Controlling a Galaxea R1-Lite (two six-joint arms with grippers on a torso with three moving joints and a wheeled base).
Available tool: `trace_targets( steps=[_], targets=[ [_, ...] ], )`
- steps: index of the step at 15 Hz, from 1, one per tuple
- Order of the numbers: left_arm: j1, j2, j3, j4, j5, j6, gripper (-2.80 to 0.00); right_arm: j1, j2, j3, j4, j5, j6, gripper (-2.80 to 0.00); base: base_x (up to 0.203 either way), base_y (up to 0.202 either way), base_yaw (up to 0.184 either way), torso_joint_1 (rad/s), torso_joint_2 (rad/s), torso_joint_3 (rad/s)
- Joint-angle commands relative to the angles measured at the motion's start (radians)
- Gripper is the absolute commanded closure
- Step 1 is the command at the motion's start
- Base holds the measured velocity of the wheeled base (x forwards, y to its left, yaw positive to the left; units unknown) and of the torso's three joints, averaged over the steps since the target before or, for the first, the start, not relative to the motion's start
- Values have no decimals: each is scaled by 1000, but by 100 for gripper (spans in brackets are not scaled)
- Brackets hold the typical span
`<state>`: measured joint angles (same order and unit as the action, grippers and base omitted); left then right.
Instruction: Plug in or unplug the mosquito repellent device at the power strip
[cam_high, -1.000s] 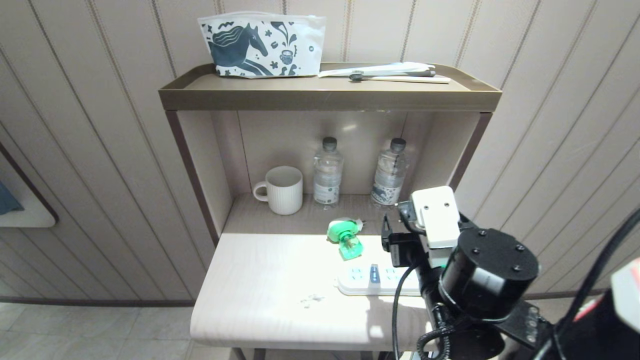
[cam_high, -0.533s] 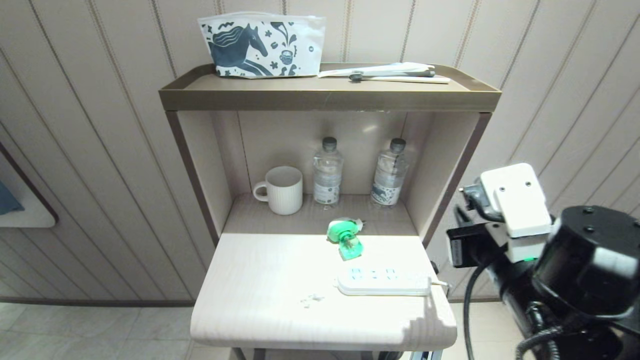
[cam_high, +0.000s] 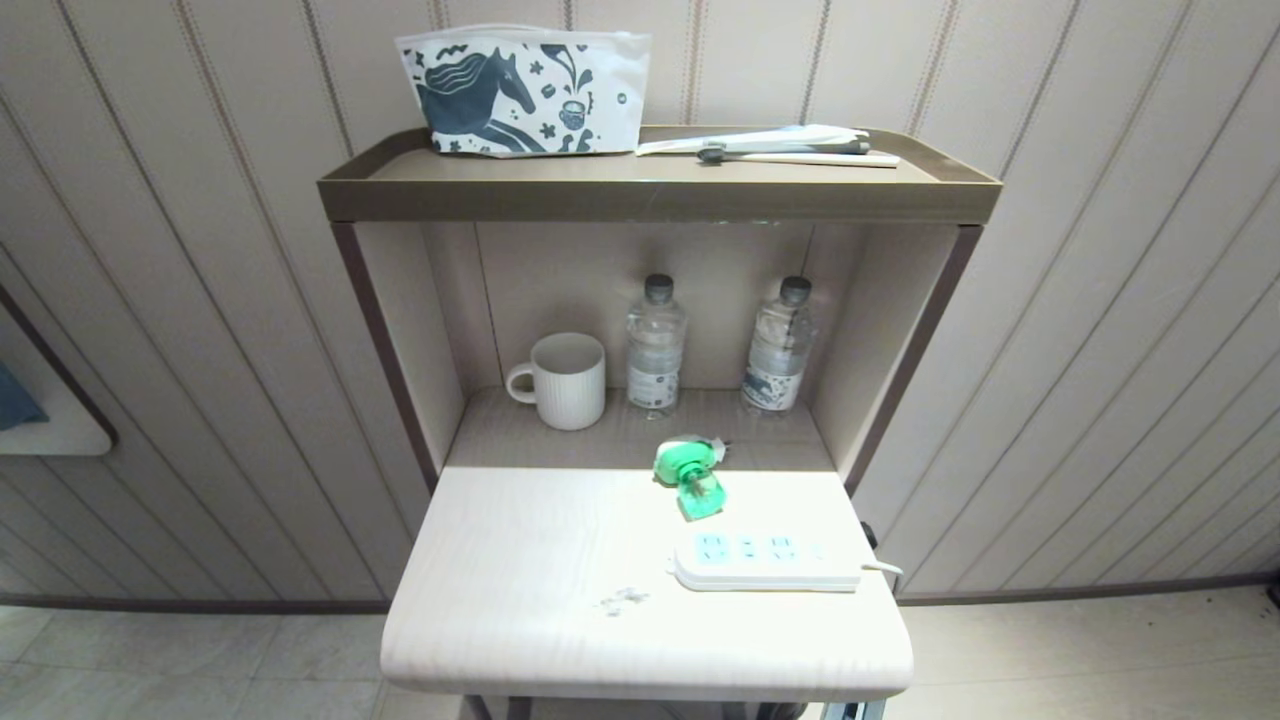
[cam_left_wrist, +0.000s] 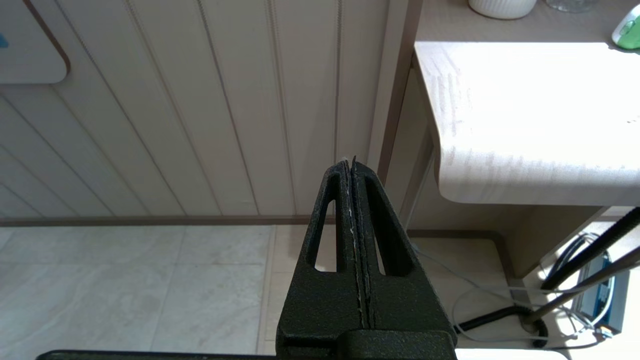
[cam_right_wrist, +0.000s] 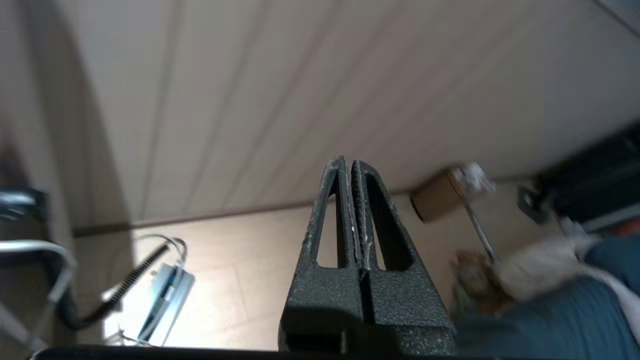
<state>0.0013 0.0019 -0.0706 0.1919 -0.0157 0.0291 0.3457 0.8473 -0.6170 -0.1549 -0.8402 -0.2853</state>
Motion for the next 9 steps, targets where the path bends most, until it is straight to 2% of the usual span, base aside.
trace_targets(
  steps=[1,3,4,7,8,9],
  targets=[
    [0,0,0,0,0,0,0,-181,-249,12,142,99,-1,0,0,0,0,0,0,0],
    [0,0,0,0,0,0,0,-350,-405,53,262,253,2,0,0,0,0,0,0,0],
    [0,0,0,1,0,0,0,-389,-448,84,304,319,14,0,0,0,0,0,0,0],
    [0,0,0,1,0,0,0,-405,-553,307,280,540,150,0,0,0,0,0,0,0],
    [0,0,0,1,0,0,0,-395,-585,370,262,673,214,0,0,0,0,0,0,0],
    [0,0,0,1,0,0,0,-363,-638,418,249,753,247,0,0,0,0,0,0,0]
  ],
)
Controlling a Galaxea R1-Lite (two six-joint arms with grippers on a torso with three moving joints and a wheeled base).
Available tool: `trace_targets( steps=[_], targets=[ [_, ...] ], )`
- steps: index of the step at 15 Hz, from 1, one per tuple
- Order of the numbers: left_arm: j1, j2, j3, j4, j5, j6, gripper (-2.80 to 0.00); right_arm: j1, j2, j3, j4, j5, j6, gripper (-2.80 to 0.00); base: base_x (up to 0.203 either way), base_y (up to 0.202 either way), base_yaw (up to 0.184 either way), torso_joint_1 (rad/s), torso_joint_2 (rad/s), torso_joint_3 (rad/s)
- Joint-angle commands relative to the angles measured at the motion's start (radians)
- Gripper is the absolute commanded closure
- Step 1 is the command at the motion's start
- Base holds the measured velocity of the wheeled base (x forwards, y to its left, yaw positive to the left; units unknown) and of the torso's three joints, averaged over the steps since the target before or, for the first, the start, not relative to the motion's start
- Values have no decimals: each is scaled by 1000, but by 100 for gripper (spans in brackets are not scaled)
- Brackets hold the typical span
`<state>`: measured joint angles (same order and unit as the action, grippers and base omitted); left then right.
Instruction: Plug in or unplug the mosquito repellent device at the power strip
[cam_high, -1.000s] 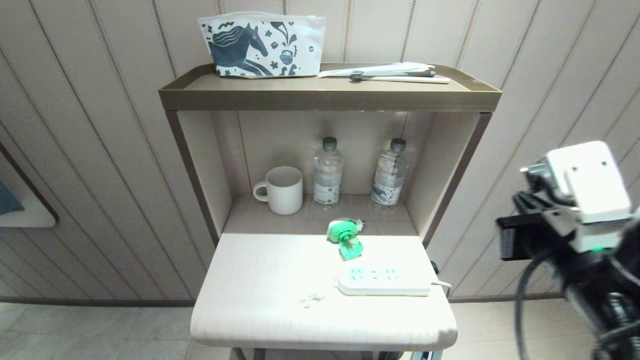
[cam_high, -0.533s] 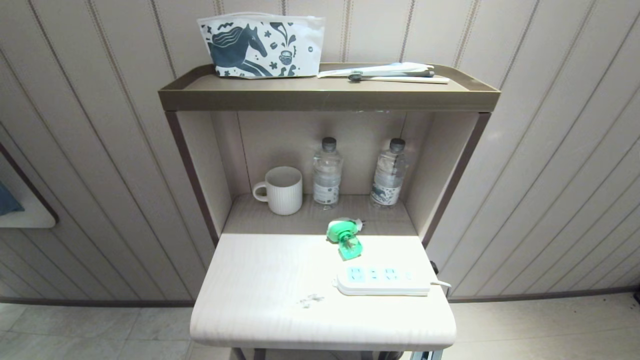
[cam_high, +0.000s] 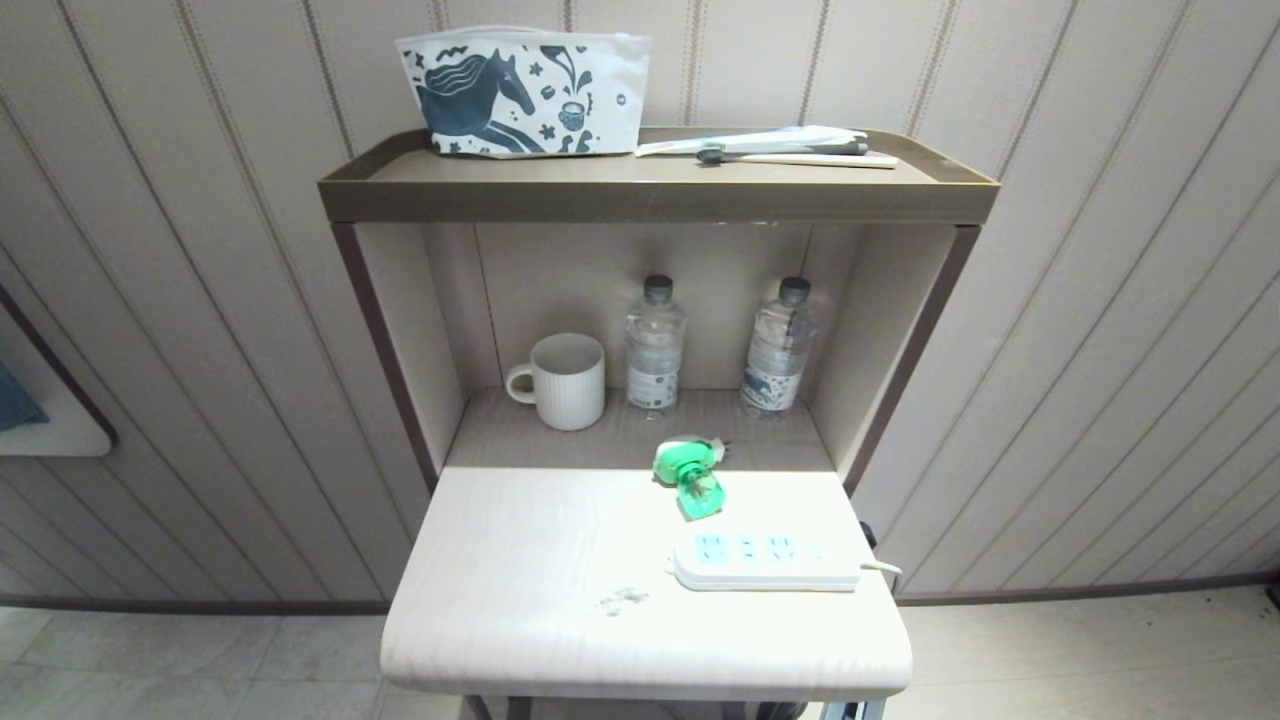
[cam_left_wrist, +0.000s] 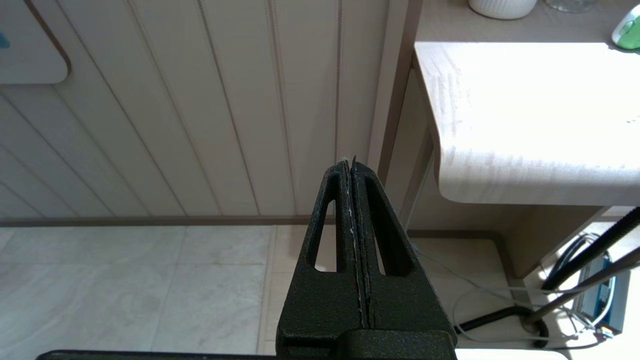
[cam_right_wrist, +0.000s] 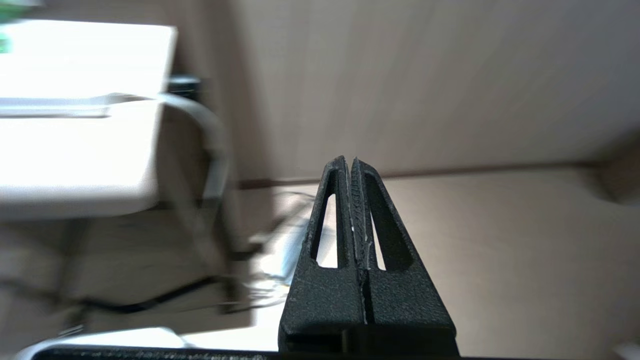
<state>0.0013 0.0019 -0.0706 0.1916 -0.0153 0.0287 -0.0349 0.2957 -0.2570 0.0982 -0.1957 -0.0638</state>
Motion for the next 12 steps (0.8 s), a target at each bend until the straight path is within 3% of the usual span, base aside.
trace_targets(
  steps=[1,6,12],
  targets=[
    [0,0,0,2,0,0,0,34,-123,107,-15,127,46,0,0,0,0,0,0,0],
    [0,0,0,2,0,0,0,35,-295,257,-72,187,56,0,0,0,0,0,0,0],
    [0,0,0,0,0,0,0,35,-296,257,-78,187,102,0,0,0,0,0,0,0]
  ],
)
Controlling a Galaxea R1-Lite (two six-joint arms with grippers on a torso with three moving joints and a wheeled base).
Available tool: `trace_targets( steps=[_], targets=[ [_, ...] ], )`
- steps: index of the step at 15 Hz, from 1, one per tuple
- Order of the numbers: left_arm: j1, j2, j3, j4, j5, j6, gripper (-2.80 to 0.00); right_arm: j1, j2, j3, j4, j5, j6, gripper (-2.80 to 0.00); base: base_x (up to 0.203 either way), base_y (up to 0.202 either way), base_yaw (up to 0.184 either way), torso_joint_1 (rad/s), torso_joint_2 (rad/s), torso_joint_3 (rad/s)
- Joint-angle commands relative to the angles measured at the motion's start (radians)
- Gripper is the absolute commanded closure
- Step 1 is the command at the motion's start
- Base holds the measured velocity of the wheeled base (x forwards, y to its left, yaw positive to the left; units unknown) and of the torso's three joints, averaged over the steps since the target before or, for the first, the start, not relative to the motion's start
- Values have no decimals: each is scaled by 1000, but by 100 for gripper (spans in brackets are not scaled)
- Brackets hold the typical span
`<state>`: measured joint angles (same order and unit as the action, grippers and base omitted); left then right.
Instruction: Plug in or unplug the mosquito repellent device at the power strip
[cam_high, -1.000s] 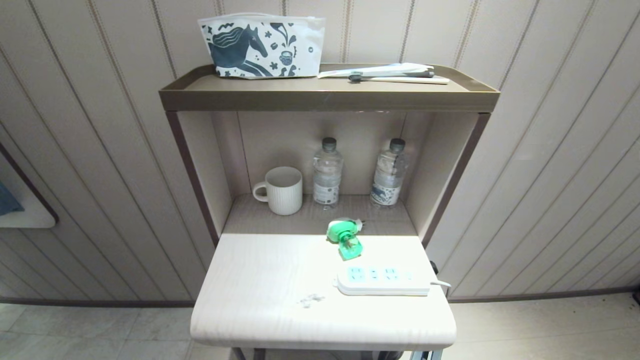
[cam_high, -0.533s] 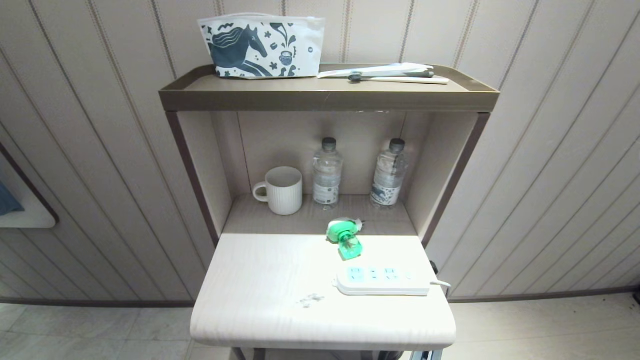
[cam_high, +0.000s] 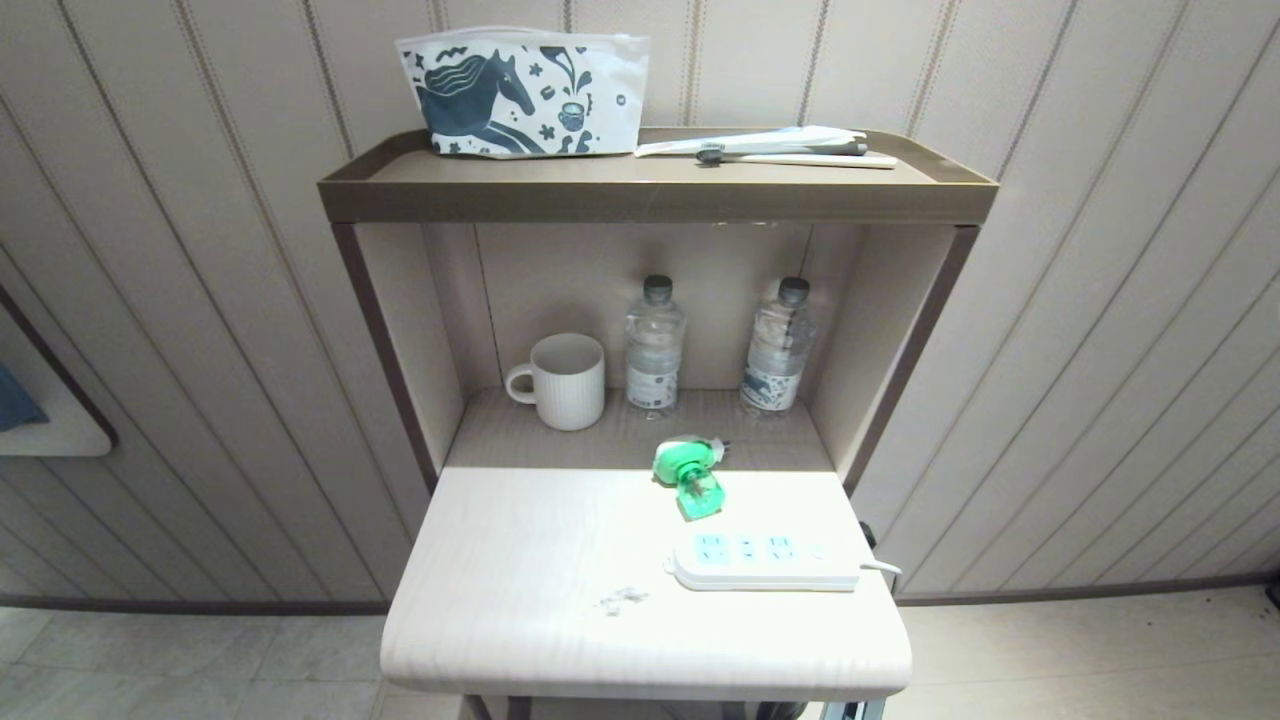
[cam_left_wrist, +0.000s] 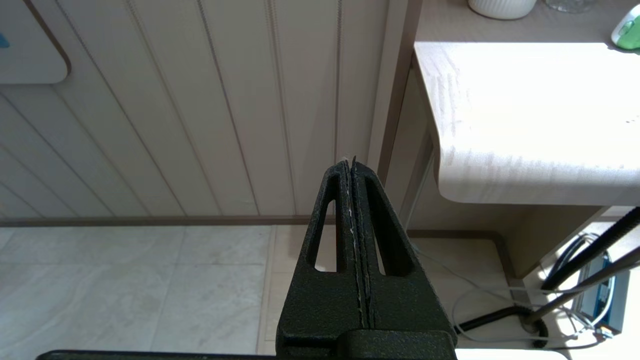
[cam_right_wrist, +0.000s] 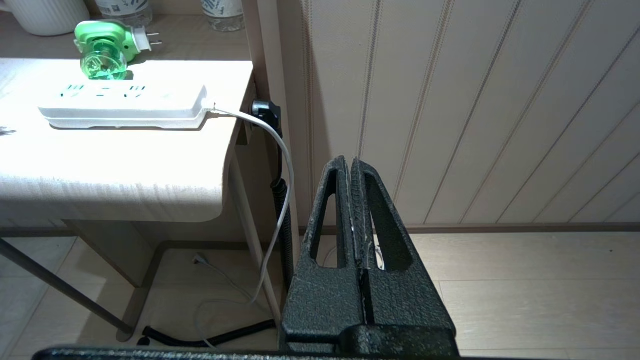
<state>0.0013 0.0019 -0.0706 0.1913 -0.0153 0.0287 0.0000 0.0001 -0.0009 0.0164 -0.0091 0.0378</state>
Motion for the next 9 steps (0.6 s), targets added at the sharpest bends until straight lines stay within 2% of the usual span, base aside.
trace_targets(
  steps=[1,9],
  targets=[
    [0,0,0,2,0,0,0,0,0,1,4,0,1,0,0,0,0,0,0,0],
    [0,0,0,0,0,0,0,0,0,1,4,-6,4,0,0,0,0,0,0,0]
  ],
)
